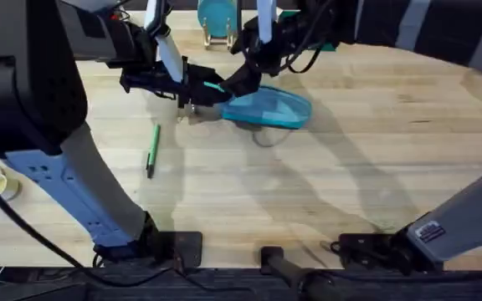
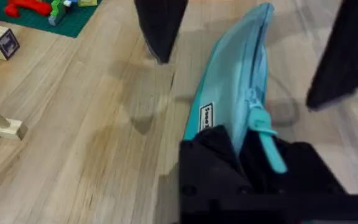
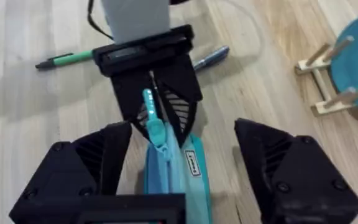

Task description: Unzip the bag, pick up the pens from the table one at a time and place them inside, then zip the bag closed.

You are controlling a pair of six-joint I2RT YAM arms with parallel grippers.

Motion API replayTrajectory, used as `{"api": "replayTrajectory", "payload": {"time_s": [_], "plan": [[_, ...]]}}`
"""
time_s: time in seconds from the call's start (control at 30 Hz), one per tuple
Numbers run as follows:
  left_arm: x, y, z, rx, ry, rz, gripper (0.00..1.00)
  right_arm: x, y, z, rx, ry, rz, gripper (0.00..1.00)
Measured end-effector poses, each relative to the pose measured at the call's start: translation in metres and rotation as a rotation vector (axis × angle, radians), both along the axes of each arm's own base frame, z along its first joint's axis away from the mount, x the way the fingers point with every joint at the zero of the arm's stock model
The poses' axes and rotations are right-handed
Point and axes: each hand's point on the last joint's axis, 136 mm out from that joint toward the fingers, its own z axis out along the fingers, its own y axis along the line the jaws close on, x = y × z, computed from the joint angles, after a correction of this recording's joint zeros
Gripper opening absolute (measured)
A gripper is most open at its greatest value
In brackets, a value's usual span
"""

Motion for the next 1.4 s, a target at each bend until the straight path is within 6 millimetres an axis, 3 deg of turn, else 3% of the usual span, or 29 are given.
{"api": "replayTrajectory", "payload": {"time_s": [0.03, 0.07, 0.2, 0.27, 0.6, 0.93, 1.17, 1.4], "plan": [[0.0, 0.0, 0.0, 0.001, -0.001, 0.0, 0.118, 0.001, -0.002, 0.0, 0.0, 0.003, -0.007, 0.997], [0.001, 0.0, -0.001, 0.005, -0.005, -0.001, 0.251, 0.003, -0.004, 0.0, 0.001, 0.006, -0.015, 0.997], [0.002, 0.003, -0.004, 0.029, -0.011, 0.002, 0.883, 0.008, -0.01, 0.0, 0.004, 0.015, -0.038, 0.997], [0.004, 0.003, -0.005, 0.035, -0.022, 0.003, 0.983, 0.01, -0.013, 0.0, 0.005, 0.019, -0.048, 0.997], [0.005, 0.005, -0.008, 0.058, -0.028, 0.002, 0.993, 0.015, -0.025, 0.027, 0.032, -0.025, -0.08, 0.997], [-0.007, 0.012, -0.008, 0.127, 0.086, -0.001, 0.995, 0.027, -0.056, 0.064, 0.089, -0.032, -0.192, 0.998], [-0.003, 0.019, 0.031, 0.215, -0.033, 0.022, 0.995, 0.029, -0.079, 0.092, 0.129, -0.029, -0.275, 0.998], [-0.003, 0.031, 0.065, 0.331, -0.08, 0.108, 0.995, 0.011, -0.093, 0.103, 0.119, 0.018, -0.306, 0.997]]}}
